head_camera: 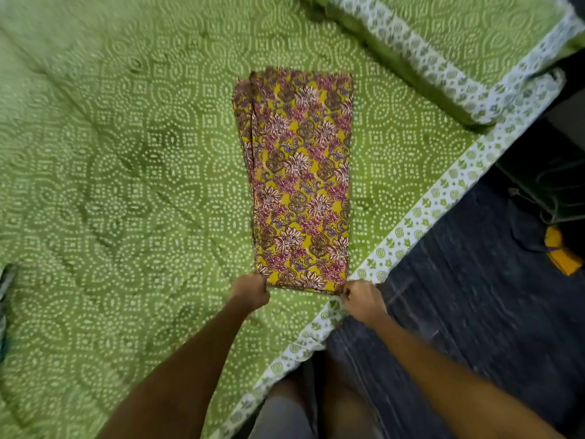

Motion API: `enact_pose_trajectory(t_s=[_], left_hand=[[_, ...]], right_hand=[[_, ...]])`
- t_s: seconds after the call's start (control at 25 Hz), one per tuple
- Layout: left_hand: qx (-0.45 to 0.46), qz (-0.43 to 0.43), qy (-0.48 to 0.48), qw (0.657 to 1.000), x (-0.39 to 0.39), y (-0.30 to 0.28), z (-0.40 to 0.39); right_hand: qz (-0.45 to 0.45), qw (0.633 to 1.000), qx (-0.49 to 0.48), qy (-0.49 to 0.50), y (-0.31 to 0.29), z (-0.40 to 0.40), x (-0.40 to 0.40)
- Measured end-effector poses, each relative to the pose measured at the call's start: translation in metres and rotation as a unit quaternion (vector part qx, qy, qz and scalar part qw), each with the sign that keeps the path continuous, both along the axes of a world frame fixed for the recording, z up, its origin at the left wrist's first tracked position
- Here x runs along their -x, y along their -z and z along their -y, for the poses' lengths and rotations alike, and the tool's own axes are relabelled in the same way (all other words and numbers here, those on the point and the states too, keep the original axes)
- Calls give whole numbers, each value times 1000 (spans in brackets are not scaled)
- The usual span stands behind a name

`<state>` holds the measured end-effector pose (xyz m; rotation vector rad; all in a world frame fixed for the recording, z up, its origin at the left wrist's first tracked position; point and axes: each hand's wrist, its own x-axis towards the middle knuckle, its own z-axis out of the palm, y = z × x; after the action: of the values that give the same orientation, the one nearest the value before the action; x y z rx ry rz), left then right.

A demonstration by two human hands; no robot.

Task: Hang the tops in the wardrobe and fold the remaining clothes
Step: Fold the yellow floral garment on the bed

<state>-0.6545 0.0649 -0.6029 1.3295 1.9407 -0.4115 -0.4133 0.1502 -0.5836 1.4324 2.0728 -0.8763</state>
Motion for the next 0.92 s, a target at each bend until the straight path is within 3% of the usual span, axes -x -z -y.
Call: enact_pose_trajectory(t_s=[0.12,0.2,0.36,0.48,0.68,0.92], left_hand=[[-132,23,-33,990,-6,25,-38],[-201,10,3,980,-3,48,-74],[-209,-37,28,977,6,108,-114],[-277,-55,19,959,2,145,-107],[-301,-52,1,952,2,161,-106],[-325,-64,-5,944,2,170,-101]], right_hand=[[-96,994,-45,13,27,-18,32],[-156,986,-48,-20,53,-31,63],[-115,967,-83,-212,120,-65,88],[-127,943,-160,-261,151,-111,91],[-163,927,-212,-262,166,-181,127],[-138,935,-261,-195,161,-265,169]])
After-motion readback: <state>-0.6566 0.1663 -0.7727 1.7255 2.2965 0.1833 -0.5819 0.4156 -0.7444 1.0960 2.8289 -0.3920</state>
